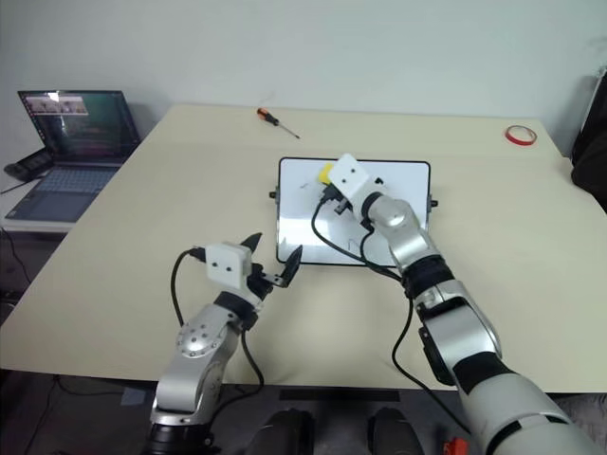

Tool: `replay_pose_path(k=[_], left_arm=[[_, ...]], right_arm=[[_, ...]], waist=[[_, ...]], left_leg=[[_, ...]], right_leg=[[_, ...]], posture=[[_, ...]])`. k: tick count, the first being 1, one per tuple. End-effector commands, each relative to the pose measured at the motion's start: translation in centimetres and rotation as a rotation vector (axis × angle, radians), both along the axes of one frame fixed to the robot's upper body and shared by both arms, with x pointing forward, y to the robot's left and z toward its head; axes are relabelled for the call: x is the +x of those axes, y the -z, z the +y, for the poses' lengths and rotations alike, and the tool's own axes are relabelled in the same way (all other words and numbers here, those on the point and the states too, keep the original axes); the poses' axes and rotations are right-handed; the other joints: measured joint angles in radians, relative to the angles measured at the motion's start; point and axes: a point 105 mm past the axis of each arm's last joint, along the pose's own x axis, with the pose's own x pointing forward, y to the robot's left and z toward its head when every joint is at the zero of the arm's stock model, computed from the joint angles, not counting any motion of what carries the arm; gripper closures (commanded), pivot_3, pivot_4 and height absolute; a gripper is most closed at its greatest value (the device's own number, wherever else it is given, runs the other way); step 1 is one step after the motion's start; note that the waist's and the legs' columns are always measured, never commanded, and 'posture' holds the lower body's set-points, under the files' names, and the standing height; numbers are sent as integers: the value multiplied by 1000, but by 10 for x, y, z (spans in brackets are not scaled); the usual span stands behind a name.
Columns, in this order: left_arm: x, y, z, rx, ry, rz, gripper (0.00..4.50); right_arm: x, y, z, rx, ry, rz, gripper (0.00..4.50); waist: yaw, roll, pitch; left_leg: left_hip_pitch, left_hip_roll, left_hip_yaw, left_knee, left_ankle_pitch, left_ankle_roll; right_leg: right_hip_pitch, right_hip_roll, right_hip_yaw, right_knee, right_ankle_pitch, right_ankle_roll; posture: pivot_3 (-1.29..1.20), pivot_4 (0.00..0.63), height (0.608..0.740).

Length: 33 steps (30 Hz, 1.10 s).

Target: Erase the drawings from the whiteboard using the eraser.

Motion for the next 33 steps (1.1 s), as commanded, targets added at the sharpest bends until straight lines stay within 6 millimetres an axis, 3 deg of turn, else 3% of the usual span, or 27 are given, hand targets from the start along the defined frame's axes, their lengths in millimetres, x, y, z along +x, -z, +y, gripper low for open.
replay_pose_path(k=[1, 6, 9, 13, 21, 26, 33], left_arm=[[0, -18, -9, -16, 32, -70, 0], [0, -19, -10, -16, 37, -70, 0], [1, -19, -9, -14, 33, -70, 0], [-1, -18, -7, -12, 26, -68, 0], [-2, -17, -9, -13, 26, -65, 0], [-1, -18, -9, -15, 25, -69, 0], [-2, -17, -9, -16, 24, -67, 0]], right_arm=[[-9, 40, -16, -85, -15, 124, 3188], [-34, 57, 8, -160, -178, 178, 3188], [-38, 59, 12, -169, -200, 190, 3188], [-29, 51, 11, -141, -151, 178, 3188], [0, 11, 13, -98, -9, 14, 3188], [6, 4, 16, -102, 9, -18, 3188], [0, 9, 28, -93, -61, 7, 3188]], waist=[[1, 0, 0], [-9, 1, -1], [-13, 1, -1], [-13, 1, -1], [-9, 2, -1], [-8, 2, -1], [-9, 2, -1]], left_leg=[[0, 0, -1, 0, 0, 0], [1, 0, -2, 0, 0, 0], [3, 1, -2, 0, 0, 0], [4, 1, -3, 0, 0, 0], [6, 1, -5, 0, 1, 0], [6, 0, -5, -1, 1, 0], [6, 0, -5, -2, 1, 0]], right_leg=[[1, -1, -1, 0, 0, 0], [3, -1, -4, -1, 0, 0], [3, -1, -4, 0, 0, 0], [5, 0, -4, 0, 0, -1], [8, 0, -6, -1, 1, -2], [8, 0, -6, -2, 1, -2], [8, 0, -6, -2, 1, -2]], posture=[[0, 150, 740], [0, 150, 740], [0, 150, 740], [0, 150, 740], [0, 150, 740], [0, 150, 740], [0, 150, 740]])
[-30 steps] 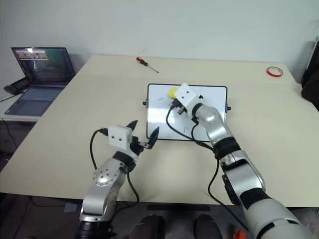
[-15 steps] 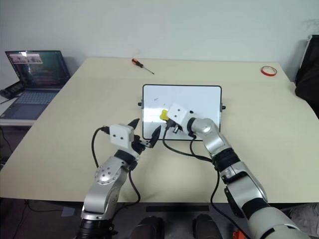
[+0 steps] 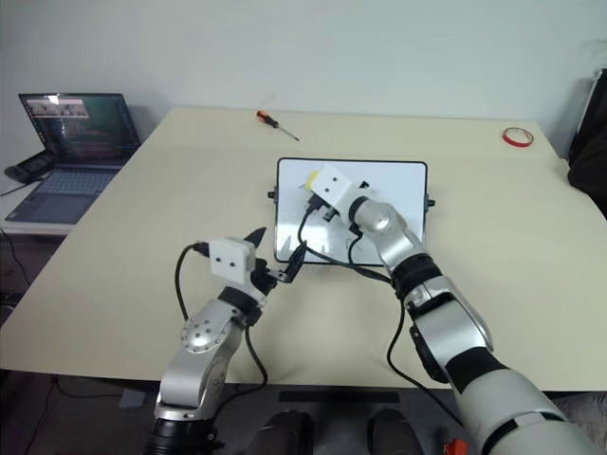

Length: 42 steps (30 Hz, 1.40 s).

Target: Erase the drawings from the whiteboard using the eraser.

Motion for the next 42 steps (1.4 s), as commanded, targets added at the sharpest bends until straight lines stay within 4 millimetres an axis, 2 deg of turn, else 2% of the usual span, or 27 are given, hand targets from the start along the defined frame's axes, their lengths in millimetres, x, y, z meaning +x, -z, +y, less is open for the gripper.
replay_pose_path(k=[1, 8, 12, 16, 22, 25, 30, 38, 42], left_arm=[[-3, -14, -3, -12, 8, -57, 0], [-4, -14, -3, -10, 5, -62, 0], [-6, -14, -4, -11, 1, -63, 0], [-7, -14, -4, -12, -4, -62, 0], [-6, -14, -4, -10, 2, -65, 0], [-6, -16, -5, 1, 10, -73, 0], [-6, -16, -7, -2, 15, -71, 0], [-6, -16, -6, 1, 18, -70, 0], [-8, -15, -7, 36, 32, -76, 0]], right_arm=[[1, 5, -1, -9, 2, 28, 3188], [-13, 19, 30, -62, -125, 94, 3188], [-17, 23, 34, -69, -150, 109, 3188], [-12, 19, 28, -64, -122, 102, 3188], [9, -9, 8, 23, 49, 13, 3188], [14, -16, 2, 39, 91, -12, 3188], [11, -5, 4, 6, 61, 9, 3188], [-10, 26, 18, -38, -90, 117, 3188], [-13, 28, -4, -7, -73, 122, 3188]], waist=[[-1, 0, 0], [-17, 0, 0], [-18, 1, 0], [-17, 1, 0], [-13, 1, 1], [-6, 1, 1], [0, 1, 1], [-1, 1, 1], [3, 1, 1]], left_leg=[[0, 0, 0, 0, 0, 0], [0, 1, 0, -2, 0, 0], [-2, 1, 0, -2, 0, 0], [-5, 0, 0, -2, 0, 0], [-6, 0, 0, -2, 0, -1], [-6, 0, 0, -2, 0, -1], [-7, 0, 0, -2, 0, -1], [-7, 0, 0, -2, 0, -1], [-7, 0, -1, -2, 0, -1]], right_leg=[[0, 0, 0, 0, 0, 0], [-1, 0, 0, 0, 0, -1], [-4, 0, 0, 0, -1, -1], [-7, -1, 0, 0, -1, -1], [-8, -2, 0, 1, -1, -1], [-8, -2, 0, 1, -1, -1], [-8, -2, 0, 0, -1, -1], [-8, -1, 0, 0, -1, -1], [-8, -1, -1, 0, -1, -1]], posture=[[0, 150, 740], [0, 150, 740], [0, 150, 740], [0, 150, 740], [0, 150, 740], [0, 150, 740], [0, 150, 740], [0, 150, 740], [0, 150, 740]])
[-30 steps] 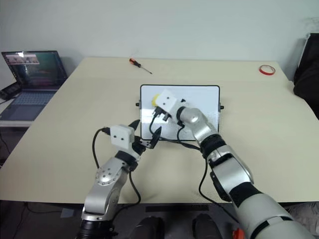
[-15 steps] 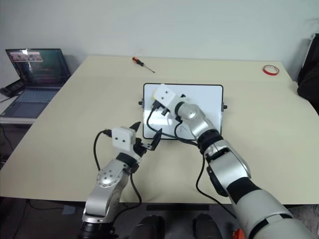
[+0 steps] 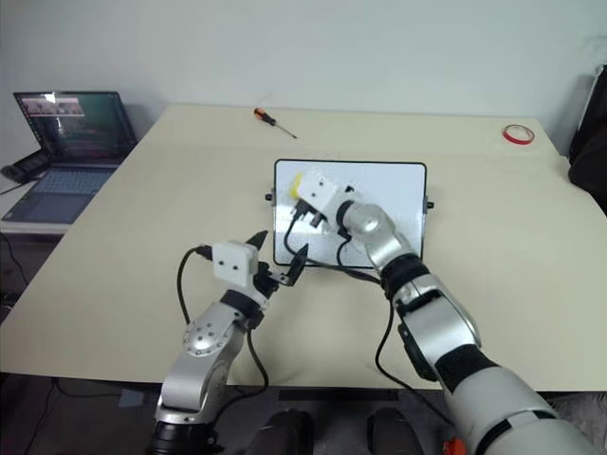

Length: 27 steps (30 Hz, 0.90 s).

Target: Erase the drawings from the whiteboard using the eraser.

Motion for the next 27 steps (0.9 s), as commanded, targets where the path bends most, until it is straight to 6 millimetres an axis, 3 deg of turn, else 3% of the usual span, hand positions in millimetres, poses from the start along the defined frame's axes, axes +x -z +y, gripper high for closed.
replay_pose_path(k=[1, 6, 10, 19, 27], left_arm=[[-6, -19, -3, 18, 26, -81, 0], [-10, -14, -3, 27, 57, -62, 0], [-20, -3, -7, 41, 134, -25, 0], [-22, 8, -9, 72, 170, 5, 0], [-23, 15, -11, 89, 170, 14, 0]], right_arm=[[2, 7, -28, 22, 65, 56, 3188], [-11, -14, -41, 187, 49, 31, 3188], [-26, -23, -60, 222, 53, -14, 3188], [-60, -2, -64, 115, -16, -28, 3188], [-53, 17, -62, 6, 13, -34, 3188]], waist=[[2, 0, 0], [3, 0, 0], [1, 1, 1], [-1, 1, 2], [-1, 0, 2]], left_leg=[[0, 0, 0, 0, 0, 0], [-1, 0, -1, 0, 0, 0], [-3, 0, -1, -1, 0, 0], [-4, 0, 0, -1, 0, 0], [-4, 0, 0, -1, 0, 0]], right_leg=[[0, 0, 0, 0, 0, 0], [0, 0, -1, 0, 0, 0], [-2, -1, 0, -2, 0, 0], [-4, -1, 0, -2, -1, 0], [-4, -1, 0, -2, -1, 0]], posture=[[0, 150, 740], [0, 150, 740], [0, 150, 740], [0, 150, 740], [0, 150, 740]])
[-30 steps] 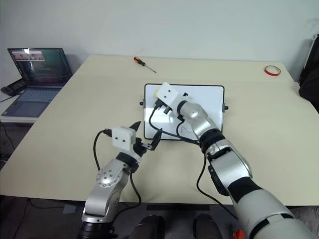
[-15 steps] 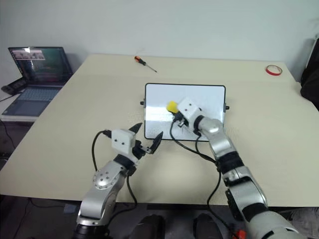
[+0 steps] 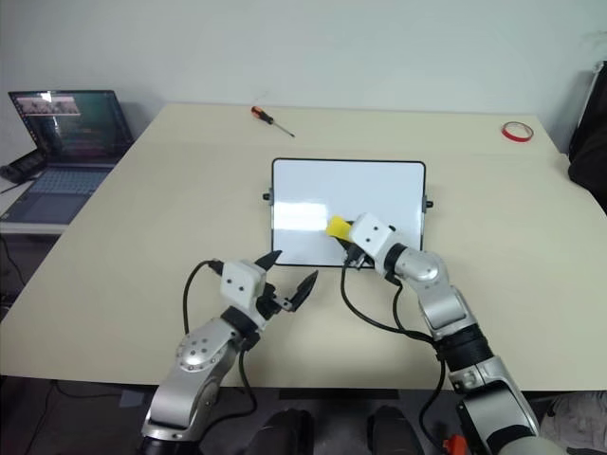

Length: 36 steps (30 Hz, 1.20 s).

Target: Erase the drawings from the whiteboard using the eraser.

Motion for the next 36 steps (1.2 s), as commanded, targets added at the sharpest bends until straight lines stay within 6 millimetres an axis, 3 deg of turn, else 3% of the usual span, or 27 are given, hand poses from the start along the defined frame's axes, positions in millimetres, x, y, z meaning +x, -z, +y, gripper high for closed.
replay_pose_path(k=[1, 10, 18, 23, 36], left_arm=[[-1, -11, -3, 11, 10, -60, 0], [0, -16, -5, 1, -4, -76, 0], [2, -20, -6, -5, -1, -85, 0], [4, -20, -8, -6, 8, -86, 0], [7, -20, -12, -12, 26, -87, 0]], right_arm=[[7, -3, 3, -71, 10, -63, 3188], [20, 10, -9, -192, 52, -47, 3188], [5, 32, -33, -284, 70, 39, 3188], [-7, 46, -61, -327, 121, 106, 3188], [-7, 45, -104, -367, 236, 131, 3188]], waist=[[1, 0, 0], [0, 0, 0], [12, -1, -1], [15, -1, -1], [35, -1, -1]], left_leg=[[0, 0, 0, 0, 0, 0], [2, 0, 0, 1, 0, 0], [2, -1, -3, 1, 0, 0], [3, -2, -3, 2, 0, 0], [7, -3, -8, 3, 0, 0]], right_leg=[[0, 0, 0, 0, 0, 0], [2, 0, 0, 1, 0, 0], [4, 0, -2, 0, 0, 0], [6, 0, -3, 0, 0, 0], [15, 0, -7, -4, 0, 1]], posture=[[0, 150, 740], [0, 150, 740], [0, 150, 740], [0, 150, 740], [0, 150, 740]])
